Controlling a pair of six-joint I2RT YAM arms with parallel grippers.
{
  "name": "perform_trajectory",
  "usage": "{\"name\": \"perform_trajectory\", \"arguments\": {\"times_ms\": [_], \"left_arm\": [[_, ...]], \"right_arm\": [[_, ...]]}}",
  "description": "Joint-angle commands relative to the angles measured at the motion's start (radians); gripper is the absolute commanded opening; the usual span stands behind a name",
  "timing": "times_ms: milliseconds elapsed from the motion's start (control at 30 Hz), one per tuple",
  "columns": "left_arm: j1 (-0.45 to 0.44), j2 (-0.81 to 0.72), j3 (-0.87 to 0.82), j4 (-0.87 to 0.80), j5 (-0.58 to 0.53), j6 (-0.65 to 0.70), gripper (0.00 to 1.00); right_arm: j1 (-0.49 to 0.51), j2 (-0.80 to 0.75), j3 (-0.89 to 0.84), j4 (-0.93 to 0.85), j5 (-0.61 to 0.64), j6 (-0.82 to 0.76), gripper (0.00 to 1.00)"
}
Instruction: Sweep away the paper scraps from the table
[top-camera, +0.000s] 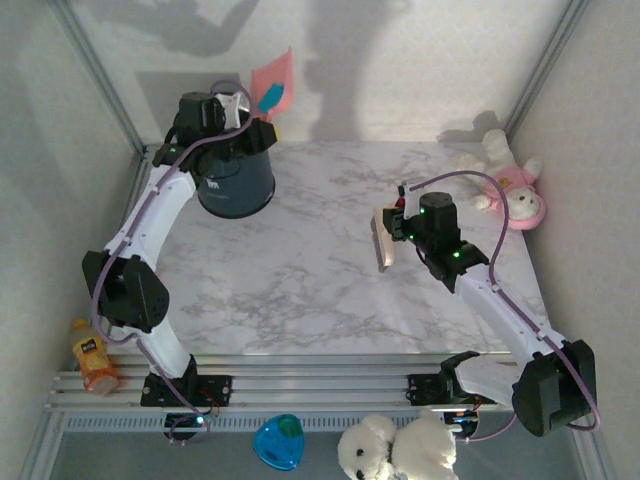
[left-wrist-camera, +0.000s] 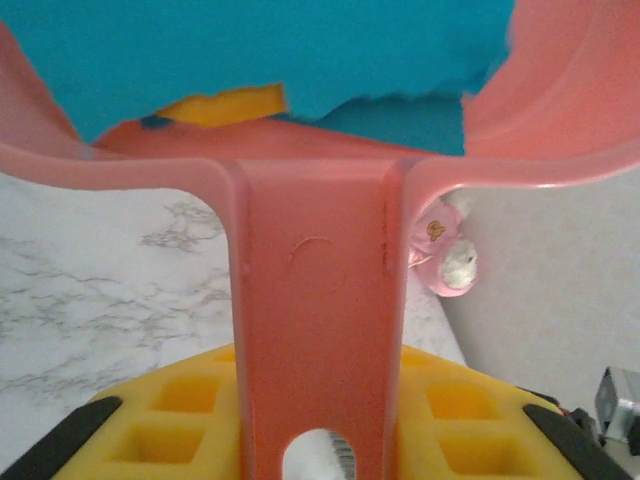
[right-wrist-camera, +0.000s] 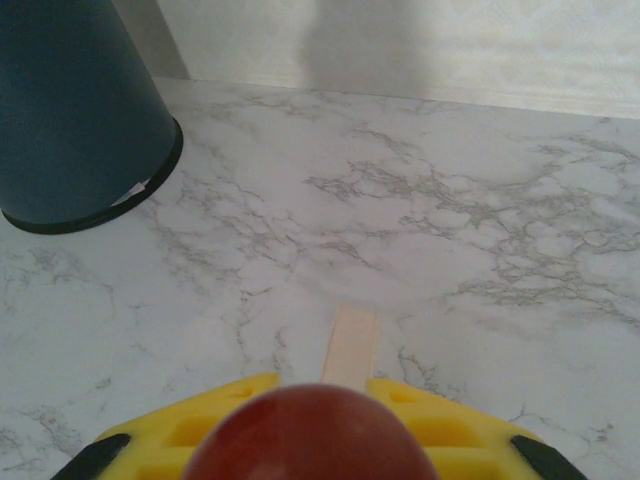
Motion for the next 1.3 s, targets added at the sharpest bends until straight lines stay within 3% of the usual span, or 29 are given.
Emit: {"name": "perform_trajectory", "arguments": {"times_ms": [0,500,1267], "left_arm": [[0.018,-0.037,-0.031,0.130,0.058,-0.103,0.16],[0.070,-0.063,-0.185,0.406,0.093,-0.353,0.16],[0.093,-0.064,-0.393,0.958,0.079,-0.871,0.18]], "right_arm": [[-0.007,0.002,-0.003,0.034,-0.003,0.013,0.00],[-0.007,0.011,0.003,0.033,-0.003,0.009,0.00],[-0.010,0.019,0.002,0.029,0.002,0.009,0.00]]}}
